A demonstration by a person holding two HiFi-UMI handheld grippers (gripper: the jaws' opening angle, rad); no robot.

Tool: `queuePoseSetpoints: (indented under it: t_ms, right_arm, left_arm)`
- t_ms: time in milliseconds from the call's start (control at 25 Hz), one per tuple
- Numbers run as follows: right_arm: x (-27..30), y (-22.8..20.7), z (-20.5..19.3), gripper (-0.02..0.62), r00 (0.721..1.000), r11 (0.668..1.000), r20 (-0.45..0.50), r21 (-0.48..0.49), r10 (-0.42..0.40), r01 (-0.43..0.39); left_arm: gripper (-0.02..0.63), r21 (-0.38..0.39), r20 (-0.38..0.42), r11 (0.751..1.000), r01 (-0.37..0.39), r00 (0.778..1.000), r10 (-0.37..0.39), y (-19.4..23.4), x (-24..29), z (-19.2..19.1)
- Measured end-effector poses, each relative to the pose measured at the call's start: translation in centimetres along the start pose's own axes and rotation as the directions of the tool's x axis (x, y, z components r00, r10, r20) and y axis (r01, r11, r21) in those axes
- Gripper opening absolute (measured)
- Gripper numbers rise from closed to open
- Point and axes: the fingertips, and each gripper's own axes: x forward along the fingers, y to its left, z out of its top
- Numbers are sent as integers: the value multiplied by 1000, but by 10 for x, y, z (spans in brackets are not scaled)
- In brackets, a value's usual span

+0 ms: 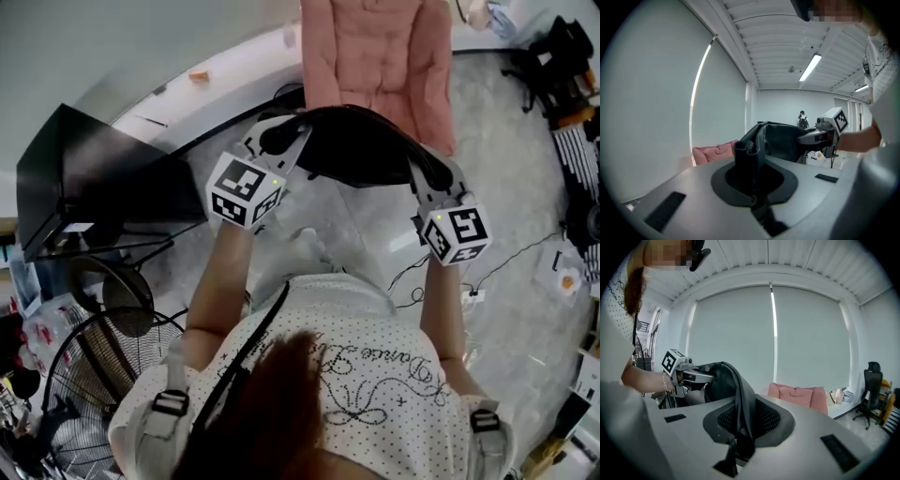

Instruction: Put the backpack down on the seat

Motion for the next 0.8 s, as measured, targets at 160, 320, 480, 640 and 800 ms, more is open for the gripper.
queuePoseSetpoints:
  t_ms: [160, 320, 480, 640, 800]
  right_arm:
    - [13, -20, 7, 54, 1000, 1000, -20, 3, -4, 4]
    - [29, -39, 6, 55, 999, 1000, -42, -5, 2, -2]
    - [53, -63, 2, 55, 998, 999, -48, 2, 33, -33]
    - [87, -96, 4, 55, 996, 997, -41, 9, 76, -76]
    - [123, -141, 14, 55, 991, 992, -32, -2, 129, -129]
  left_arm:
    - [8, -18, -12, 1000, 6, 1000, -6, 12, 21, 5]
    - [8, -47, -26, 999, 2, 1000, -3, 22, 40, 1]
    - [8, -60, -44, 998, -27, 999, 24, 37, 63, -2]
    - [8, -54, -57, 996, -64, 996, 61, 61, 95, 3]
    - [8, -66, -62, 992, -110, 992, 106, 88, 138, 14]
